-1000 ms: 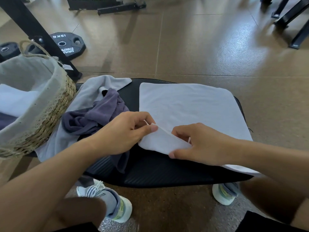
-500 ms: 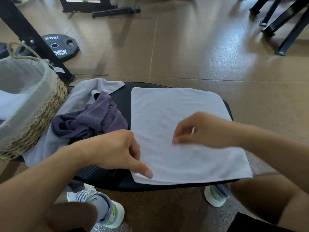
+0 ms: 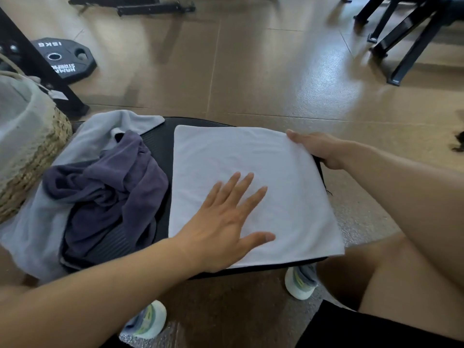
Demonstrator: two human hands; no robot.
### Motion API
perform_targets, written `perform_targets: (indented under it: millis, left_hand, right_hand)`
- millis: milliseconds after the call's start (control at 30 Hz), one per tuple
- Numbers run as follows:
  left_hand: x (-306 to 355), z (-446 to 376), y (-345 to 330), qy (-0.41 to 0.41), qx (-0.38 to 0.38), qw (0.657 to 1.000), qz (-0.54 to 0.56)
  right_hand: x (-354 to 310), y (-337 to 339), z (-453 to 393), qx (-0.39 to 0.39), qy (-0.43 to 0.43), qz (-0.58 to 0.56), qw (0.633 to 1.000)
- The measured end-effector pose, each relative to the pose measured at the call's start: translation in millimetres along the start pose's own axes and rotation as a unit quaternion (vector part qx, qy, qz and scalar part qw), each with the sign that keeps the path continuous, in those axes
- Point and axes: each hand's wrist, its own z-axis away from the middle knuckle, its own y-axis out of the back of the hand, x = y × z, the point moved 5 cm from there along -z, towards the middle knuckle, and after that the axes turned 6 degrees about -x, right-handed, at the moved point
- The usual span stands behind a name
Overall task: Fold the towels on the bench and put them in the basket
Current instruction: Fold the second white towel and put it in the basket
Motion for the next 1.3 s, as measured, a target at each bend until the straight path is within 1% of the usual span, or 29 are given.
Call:
perform_targets:
  millis: [67,133,200,333,400,467,533,633,700,800,833,900,1000,1133,1233,1300]
  left_hand:
    - [1,-5,-12,-0.003,-0.017,0.997,-0.076]
    - [3,-7,-17,-0.026,-0.020,0.992,-0.119]
    - [4,-9,-18,-0.057,-0.018,0.990,-0.130]
    - [0,-15,-12,-0.101,-0.002,0.984,-0.146]
    - [-10,-22,-2,-0.120,0.004,0.982,-0.145]
    - [-26,-28,11,-0.118,0.014,0.984,-0.132]
    - [-41,-33,22,-0.099,0.012,0.990,-0.100]
    - [-34,-36,28,-0.070,0.006,0.997,-0.014]
    - [-3,-35,27,-0.091,0.036,0.995,0.021]
    - [55,-36,8,-0.145,0.083,0.986,-0.007]
    - [72,-39,1,-0.150,0.102,0.983,-0.033]
    - [95,-47,-11,-0.130,0.146,0.977,-0.090]
    - [104,-57,-15,-0.097,0.164,0.975,-0.116]
    - [103,-53,-18,-0.126,0.161,0.971,-0.126]
    - [99,-46,-13,-0.129,0.155,0.976,-0.079]
    - [97,-40,-5,-0.137,0.153,0.979,0.007]
  right_hand:
    - [-12,-3,-3,0.026,0.035,-0.047,0.998]
    - [-20,0,-4,0.063,0.058,-0.098,0.991]
    - [-20,6,-6,0.091,0.065,-0.142,0.984]
    - [-15,25,-1,0.172,0.055,-0.173,0.968]
    - [-8,35,1,0.196,0.046,-0.194,0.960]
    - [-2,43,5,0.210,0.035,-0.212,0.954]
    - [1,48,9,0.226,0.031,-0.227,0.947]
    - [5,51,11,0.222,0.035,-0.239,0.945]
    - [4,49,13,0.223,0.043,-0.233,0.946]
    - [-4,44,17,0.220,0.057,-0.231,0.946]
    - [-7,43,18,0.219,0.061,-0.231,0.946]
    - [-12,40,21,0.215,0.065,-0.230,0.947]
    - [-17,38,24,0.216,0.067,-0.234,0.946]
    - [-18,43,28,0.228,0.063,-0.260,0.936]
    - [-24,46,33,0.230,0.072,-0.272,0.931]
    - [-27,50,37,0.237,0.076,-0.272,0.930]
